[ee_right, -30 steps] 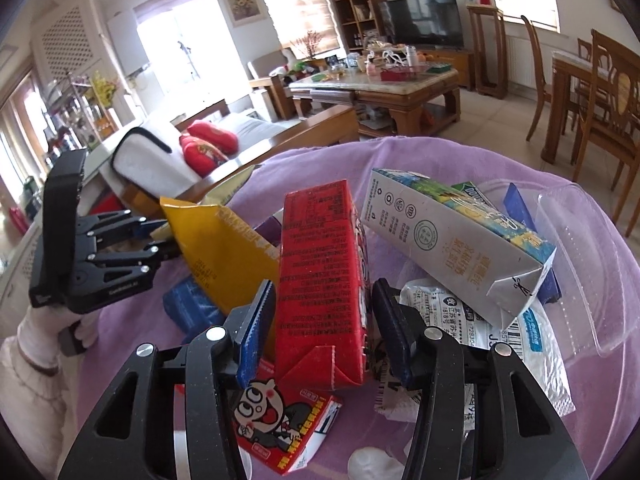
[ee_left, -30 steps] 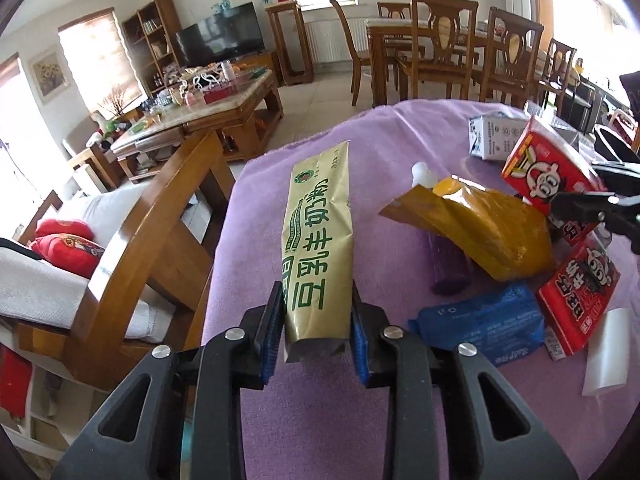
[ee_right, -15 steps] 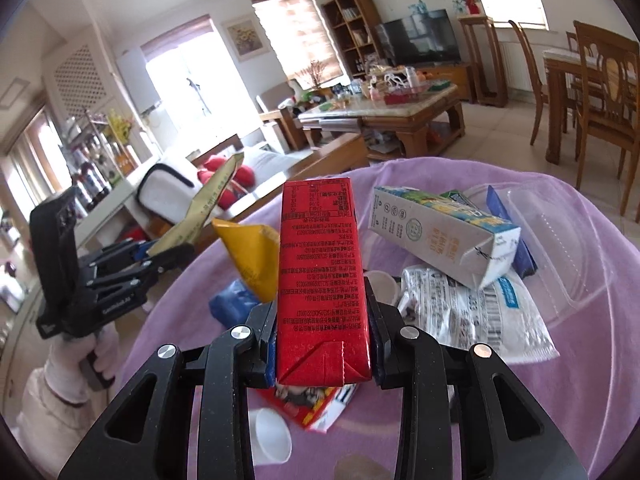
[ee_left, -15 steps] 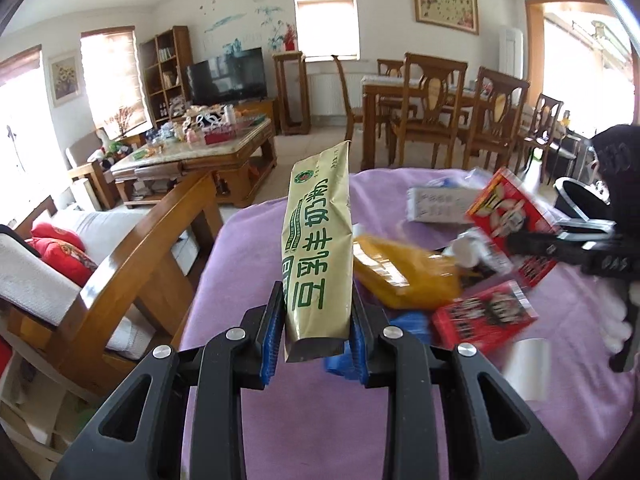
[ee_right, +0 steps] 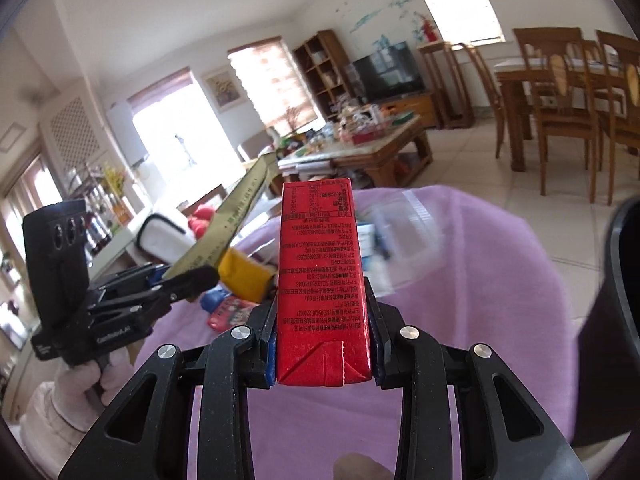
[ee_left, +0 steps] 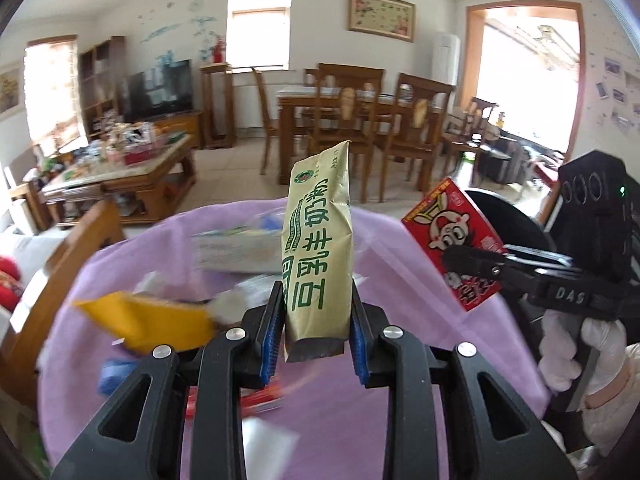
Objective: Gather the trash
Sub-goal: 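Carry the beige bag and red carton over the black bin and release both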
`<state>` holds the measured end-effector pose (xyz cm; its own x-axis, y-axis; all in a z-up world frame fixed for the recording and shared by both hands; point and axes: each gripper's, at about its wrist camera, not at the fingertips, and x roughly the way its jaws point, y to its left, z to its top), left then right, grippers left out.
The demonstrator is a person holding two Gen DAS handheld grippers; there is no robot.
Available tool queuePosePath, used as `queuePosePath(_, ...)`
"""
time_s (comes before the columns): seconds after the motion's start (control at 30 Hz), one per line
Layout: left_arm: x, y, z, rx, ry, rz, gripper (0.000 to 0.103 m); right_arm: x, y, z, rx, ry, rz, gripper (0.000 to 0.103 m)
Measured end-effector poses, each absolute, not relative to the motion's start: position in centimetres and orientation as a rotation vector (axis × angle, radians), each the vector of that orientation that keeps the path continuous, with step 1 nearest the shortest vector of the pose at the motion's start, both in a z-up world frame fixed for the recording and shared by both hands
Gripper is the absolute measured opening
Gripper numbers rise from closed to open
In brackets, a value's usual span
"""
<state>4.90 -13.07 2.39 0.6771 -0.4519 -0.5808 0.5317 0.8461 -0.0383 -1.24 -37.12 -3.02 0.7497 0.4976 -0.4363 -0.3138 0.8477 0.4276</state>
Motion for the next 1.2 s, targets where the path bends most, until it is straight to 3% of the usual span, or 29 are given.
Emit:
queuePosePath(0.3, 6.3, -32.0, 0.2, 0.125, 0.713, -0.83, 0.029, -6.3, -55.7, -4.9, 0.497, 0.48, 0.121, 0.033)
queuePosePath(0.53, 8.2, -42.0, -3.7, 0.187, 0.833, -0.893, 0.029, -7.0, -61.8, -7.8, 0.548, 0.495, -0.04, 0.033)
queuePosePath(0.83, 10.4, -46.3, -6.0, 0.282, 0.942, -0.861, 0.029, -7.7, -63.0, -11.4, 0.534, 0.479, -0.064, 0.033)
queuePosePath(1.2, 9.2, -46.5, -6.4, 0.326, 0.946, -0.856, 0.029, -5.1, -62.6, -10.9, 0.48, 0.487, -0.068, 0.033)
